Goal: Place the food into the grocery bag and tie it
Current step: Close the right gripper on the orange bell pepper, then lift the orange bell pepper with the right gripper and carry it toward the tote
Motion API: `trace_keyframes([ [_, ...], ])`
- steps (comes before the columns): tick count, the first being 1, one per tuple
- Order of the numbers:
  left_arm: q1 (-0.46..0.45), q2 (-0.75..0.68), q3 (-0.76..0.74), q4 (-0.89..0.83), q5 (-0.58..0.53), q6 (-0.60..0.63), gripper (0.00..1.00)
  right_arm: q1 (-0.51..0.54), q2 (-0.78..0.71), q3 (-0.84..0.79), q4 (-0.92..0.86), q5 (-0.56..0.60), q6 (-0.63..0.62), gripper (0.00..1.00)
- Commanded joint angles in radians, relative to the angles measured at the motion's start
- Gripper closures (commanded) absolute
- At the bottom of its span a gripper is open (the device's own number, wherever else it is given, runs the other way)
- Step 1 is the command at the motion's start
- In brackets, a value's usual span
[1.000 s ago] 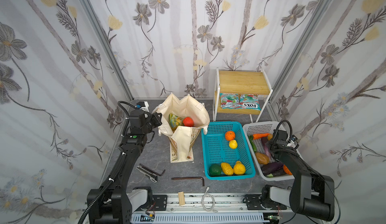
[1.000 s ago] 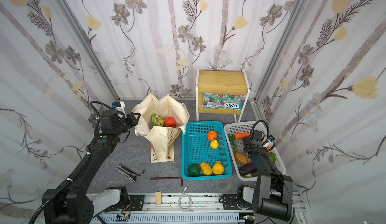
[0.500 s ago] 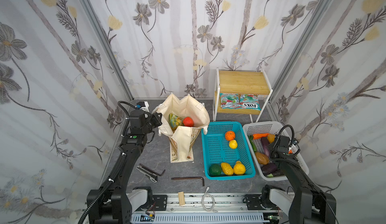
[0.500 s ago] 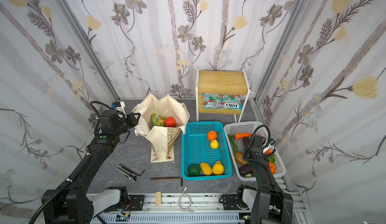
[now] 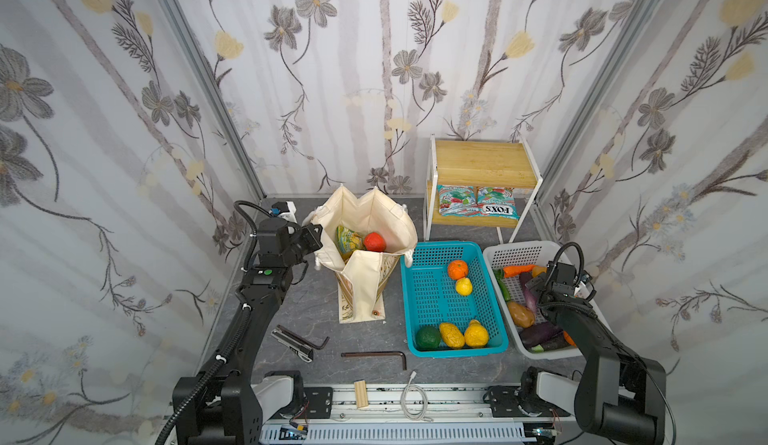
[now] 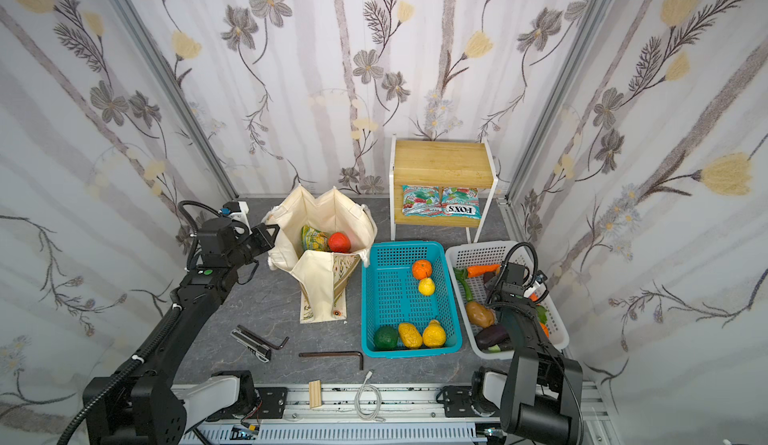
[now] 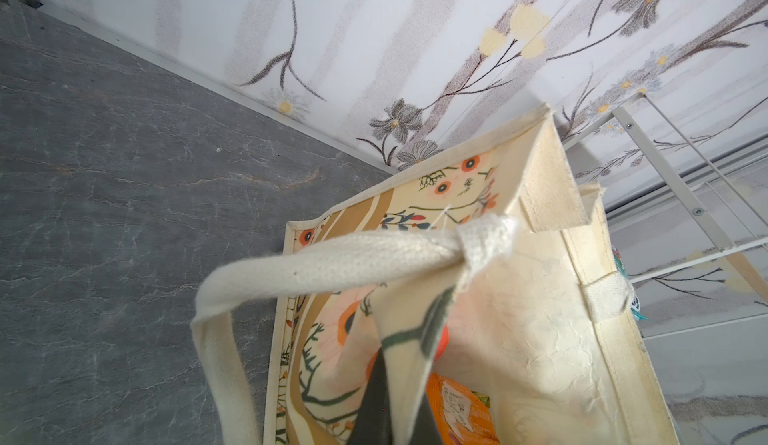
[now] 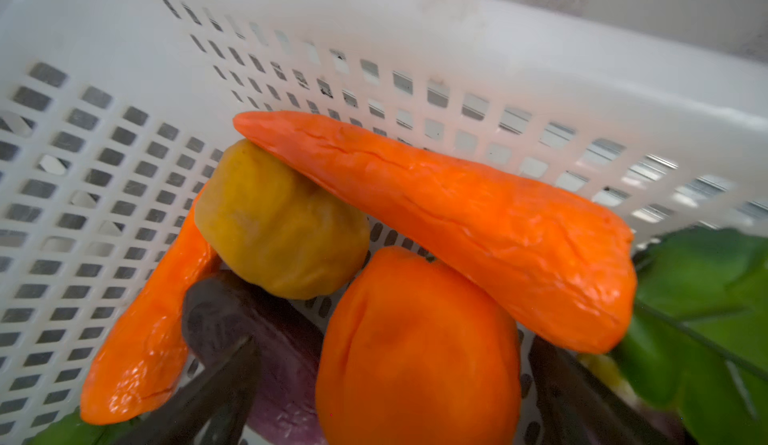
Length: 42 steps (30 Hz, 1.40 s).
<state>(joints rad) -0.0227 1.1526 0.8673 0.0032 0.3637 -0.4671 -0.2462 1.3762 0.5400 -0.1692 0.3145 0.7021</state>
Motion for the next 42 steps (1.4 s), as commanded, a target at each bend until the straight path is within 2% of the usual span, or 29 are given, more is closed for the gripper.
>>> trace_keyframes([
  [1,0.000,-0.004,-0.004,0.016,0.003,0.014,1.00,-0.005,0.033,0.014,0.031,-0.019,0.002,0.00],
  [5,0.000,-0.003,-0.004,0.014,0.001,0.016,1.00,-0.011,0.051,0.016,0.063,-0.041,0.005,0.01],
  [6,-0.001,-0.004,-0.004,0.014,-0.001,0.016,1.00,-0.011,0.050,0.016,0.071,-0.046,0.005,0.03],
  [10,0.000,-0.007,-0.005,0.014,-0.004,0.019,1.00,-0.013,0.051,0.018,0.088,-0.055,0.005,0.20],
  [14,-0.001,-0.023,-0.006,0.015,-0.023,0.021,1.00,-0.012,0.005,-0.003,0.099,-0.038,-0.010,0.23],
  [18,0.000,-0.022,-0.007,0.015,-0.028,0.024,1.00,-0.010,-0.092,-0.051,0.131,-0.089,-0.008,0.30],
  [30,0.000,-0.021,-0.005,0.015,-0.018,0.022,1.00,-0.011,-0.292,-0.060,0.078,-0.240,-0.066,0.32],
  [36,0.000,-0.021,-0.005,0.014,-0.020,0.023,1.00,-0.011,-0.413,-0.107,0.134,-0.438,-0.130,0.34],
  [42,0.000,-0.022,-0.006,0.014,-0.021,0.024,1.00,-0.013,-0.482,-0.111,0.138,-0.562,-0.126,0.35],
])
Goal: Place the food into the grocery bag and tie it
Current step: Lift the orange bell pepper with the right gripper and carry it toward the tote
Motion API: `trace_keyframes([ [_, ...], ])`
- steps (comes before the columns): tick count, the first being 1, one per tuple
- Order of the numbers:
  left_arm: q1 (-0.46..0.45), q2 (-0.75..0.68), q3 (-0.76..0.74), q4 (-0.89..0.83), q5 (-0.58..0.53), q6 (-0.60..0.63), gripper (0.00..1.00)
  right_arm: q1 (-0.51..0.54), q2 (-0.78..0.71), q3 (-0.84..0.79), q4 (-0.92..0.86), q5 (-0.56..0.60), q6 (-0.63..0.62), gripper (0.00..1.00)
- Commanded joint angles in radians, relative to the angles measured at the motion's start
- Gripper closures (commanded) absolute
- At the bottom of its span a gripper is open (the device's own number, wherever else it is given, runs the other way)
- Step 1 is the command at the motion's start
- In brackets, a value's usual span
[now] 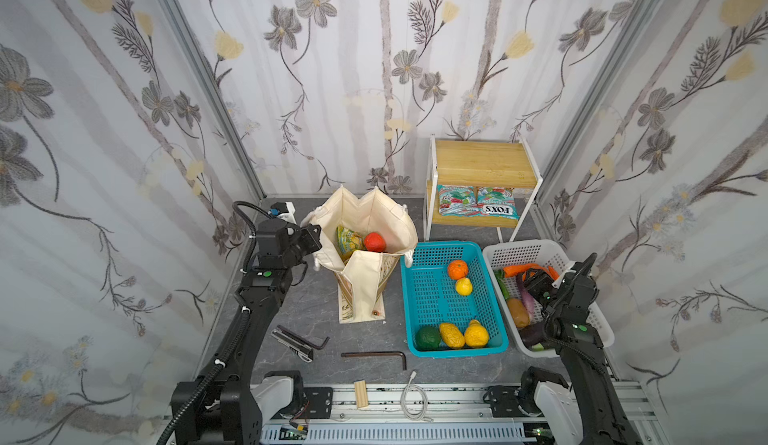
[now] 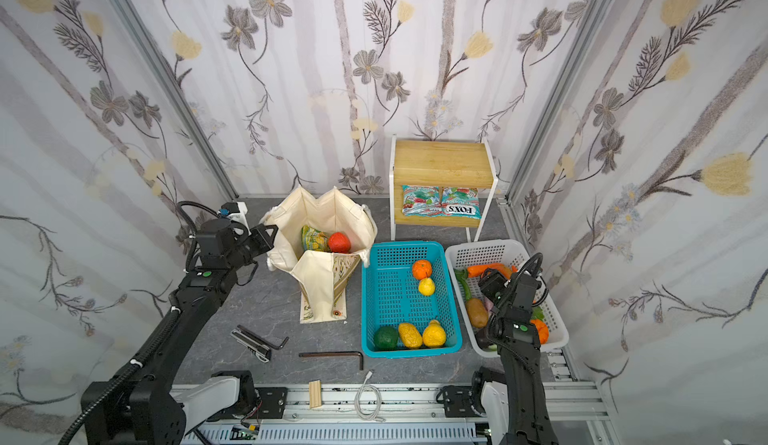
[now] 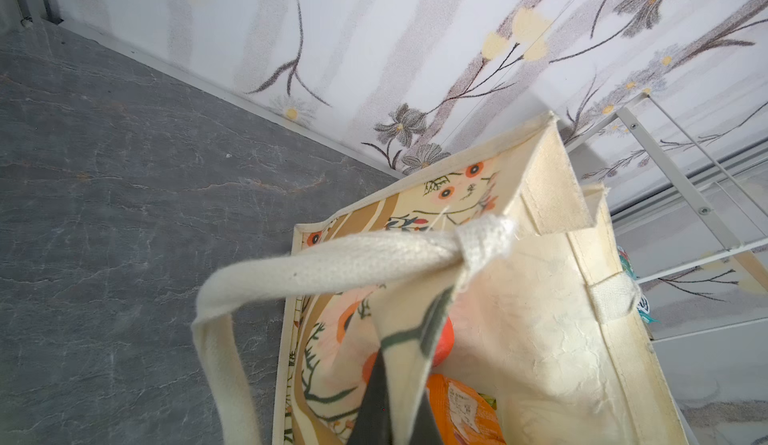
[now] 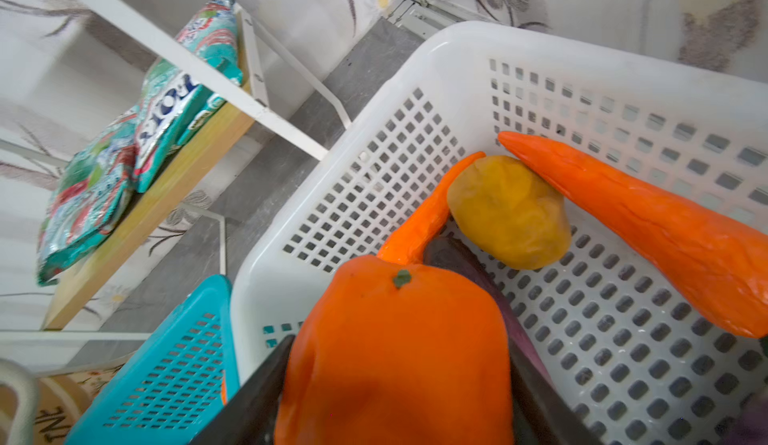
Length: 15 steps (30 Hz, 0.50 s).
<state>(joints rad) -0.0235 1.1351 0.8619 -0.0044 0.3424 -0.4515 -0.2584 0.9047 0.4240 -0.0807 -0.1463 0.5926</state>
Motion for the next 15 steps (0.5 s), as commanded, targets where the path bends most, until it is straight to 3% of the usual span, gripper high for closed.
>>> trace_keyframes([
  [1,0.000,-0.005,-0.001,0.021,0.001,0.008,1.00,0.000,-0.013,0.011,0.042,-0.122,-0.014,0.36],
  [11,0.000,-0.012,0.000,0.023,0.005,0.005,1.00,0.010,-0.027,0.023,0.126,-0.414,0.069,0.38],
  [15,0.000,-0.012,0.000,0.023,0.010,0.005,1.00,0.055,-0.063,0.027,0.200,-0.441,0.115,0.38],
])
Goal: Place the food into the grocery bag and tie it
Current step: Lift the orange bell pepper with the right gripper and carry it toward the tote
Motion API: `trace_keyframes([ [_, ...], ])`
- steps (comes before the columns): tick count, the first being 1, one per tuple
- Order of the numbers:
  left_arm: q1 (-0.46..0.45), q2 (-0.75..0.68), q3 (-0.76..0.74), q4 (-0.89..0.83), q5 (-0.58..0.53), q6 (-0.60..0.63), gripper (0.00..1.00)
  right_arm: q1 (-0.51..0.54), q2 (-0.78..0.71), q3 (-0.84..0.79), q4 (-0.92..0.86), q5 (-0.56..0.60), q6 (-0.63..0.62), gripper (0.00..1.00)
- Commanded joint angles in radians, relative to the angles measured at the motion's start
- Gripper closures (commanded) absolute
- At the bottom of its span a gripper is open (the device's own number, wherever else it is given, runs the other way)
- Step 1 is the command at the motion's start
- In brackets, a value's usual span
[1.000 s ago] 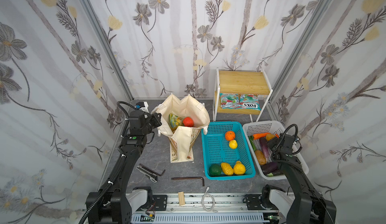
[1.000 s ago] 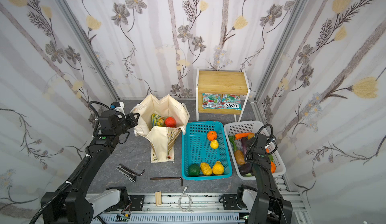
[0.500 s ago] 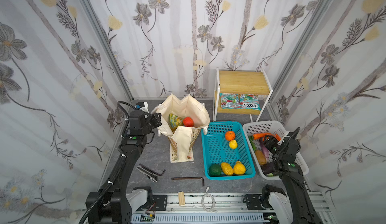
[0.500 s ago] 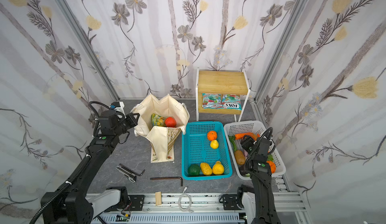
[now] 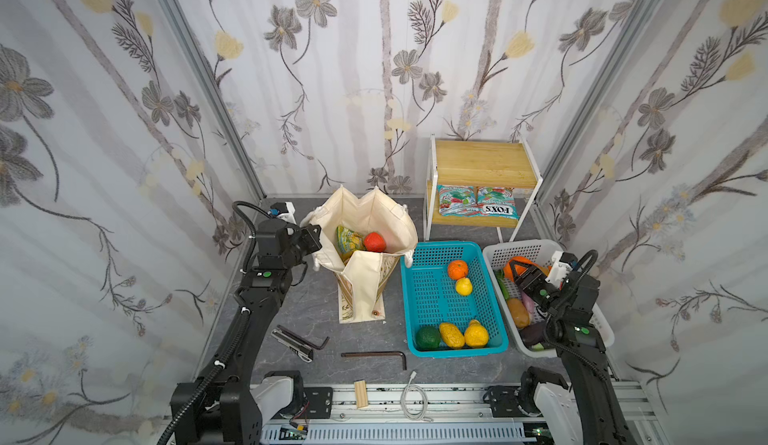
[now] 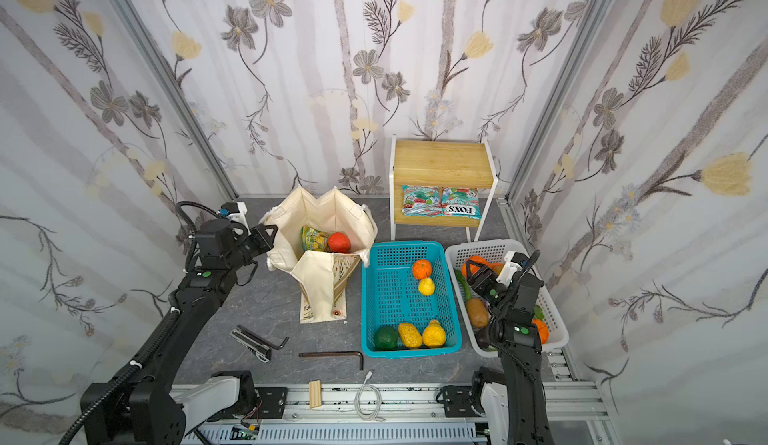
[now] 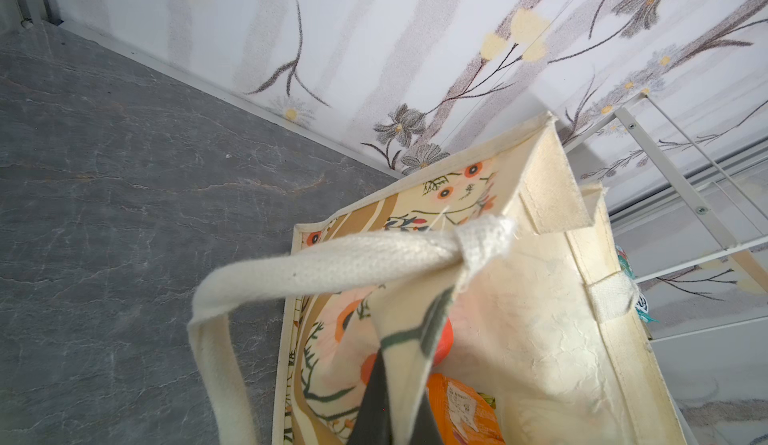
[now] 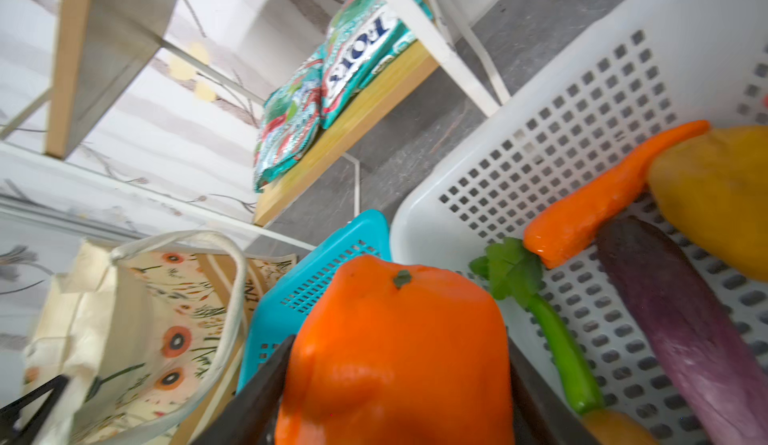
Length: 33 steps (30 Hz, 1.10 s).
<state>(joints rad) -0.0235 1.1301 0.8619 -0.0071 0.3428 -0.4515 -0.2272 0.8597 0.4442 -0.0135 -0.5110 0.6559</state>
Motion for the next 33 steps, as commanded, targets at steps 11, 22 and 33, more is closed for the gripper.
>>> trace_keyframes([
  [11,0.000,-0.003,0.002,0.025,0.012,0.002,1.00,0.387,0.057,0.163,0.238,0.067,0.108,0.39],
  [22,0.000,0.005,0.000,0.025,0.015,-0.001,1.00,0.789,0.428,0.545,0.208,0.333,0.031,0.40],
  [33,0.000,0.012,0.003,0.025,0.023,-0.003,1.00,1.013,0.897,1.031,-0.022,0.514,-0.053,0.39],
])
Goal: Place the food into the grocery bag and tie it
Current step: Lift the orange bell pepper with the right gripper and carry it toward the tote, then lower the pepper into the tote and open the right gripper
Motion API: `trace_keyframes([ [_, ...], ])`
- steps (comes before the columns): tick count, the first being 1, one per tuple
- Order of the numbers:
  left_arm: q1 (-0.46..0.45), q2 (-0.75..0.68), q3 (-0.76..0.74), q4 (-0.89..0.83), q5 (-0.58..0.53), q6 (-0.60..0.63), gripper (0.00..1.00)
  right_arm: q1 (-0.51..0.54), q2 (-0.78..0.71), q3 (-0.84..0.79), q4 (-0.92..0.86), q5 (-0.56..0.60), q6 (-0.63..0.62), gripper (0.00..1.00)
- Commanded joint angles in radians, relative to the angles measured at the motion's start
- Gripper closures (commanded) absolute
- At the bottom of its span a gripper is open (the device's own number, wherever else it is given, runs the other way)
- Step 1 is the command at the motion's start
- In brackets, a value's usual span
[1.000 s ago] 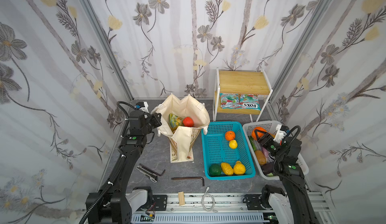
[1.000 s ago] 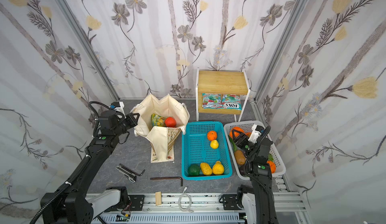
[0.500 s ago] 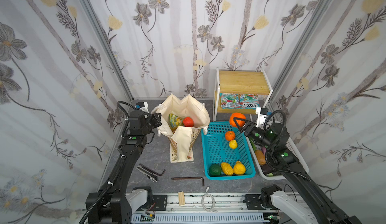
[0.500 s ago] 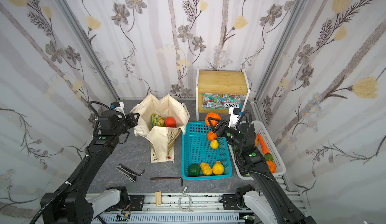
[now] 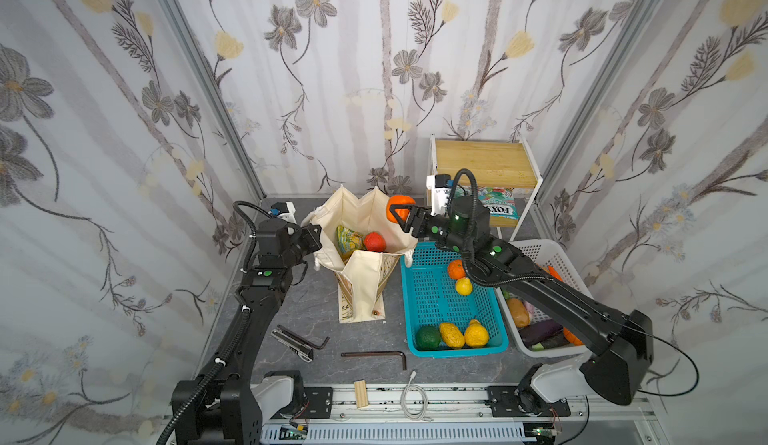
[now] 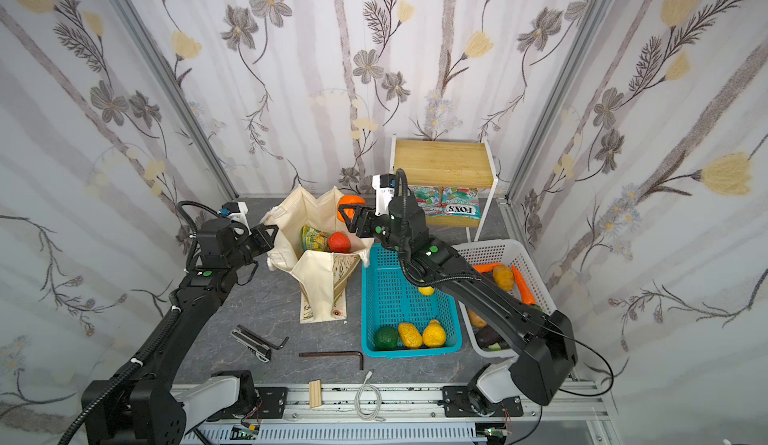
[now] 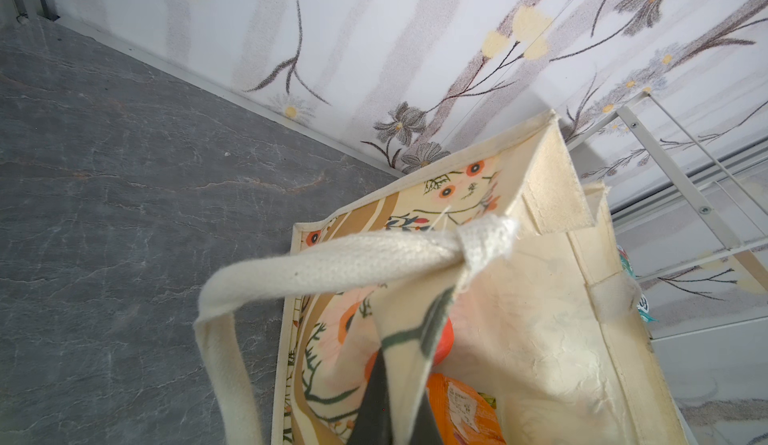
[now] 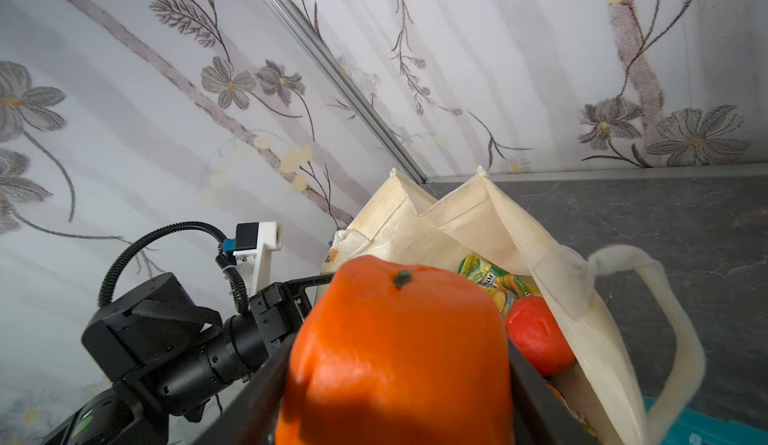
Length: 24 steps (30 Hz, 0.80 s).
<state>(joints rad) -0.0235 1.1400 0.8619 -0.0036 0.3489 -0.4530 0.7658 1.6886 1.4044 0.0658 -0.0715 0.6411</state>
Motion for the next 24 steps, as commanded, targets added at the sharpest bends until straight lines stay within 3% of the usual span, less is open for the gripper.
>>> trace_keyframes([
  [1,0.000,0.003,0.003,0.022,0.018,0.000,1.00,0.028,0.106,0.108,-0.113,0.072,-0.040,0.39],
  [11,0.000,0.004,0.005,0.022,0.023,-0.003,1.00,0.049,0.391,0.330,-0.192,0.058,-0.039,0.41],
  [19,0.000,0.004,0.005,0.022,0.029,-0.004,1.00,0.108,0.586,0.534,-0.428,0.140,-0.133,0.42],
  [24,0.000,0.003,0.005,0.022,0.027,-0.003,1.00,0.111,0.642,0.541,-0.435,0.125,-0.129,0.41],
])
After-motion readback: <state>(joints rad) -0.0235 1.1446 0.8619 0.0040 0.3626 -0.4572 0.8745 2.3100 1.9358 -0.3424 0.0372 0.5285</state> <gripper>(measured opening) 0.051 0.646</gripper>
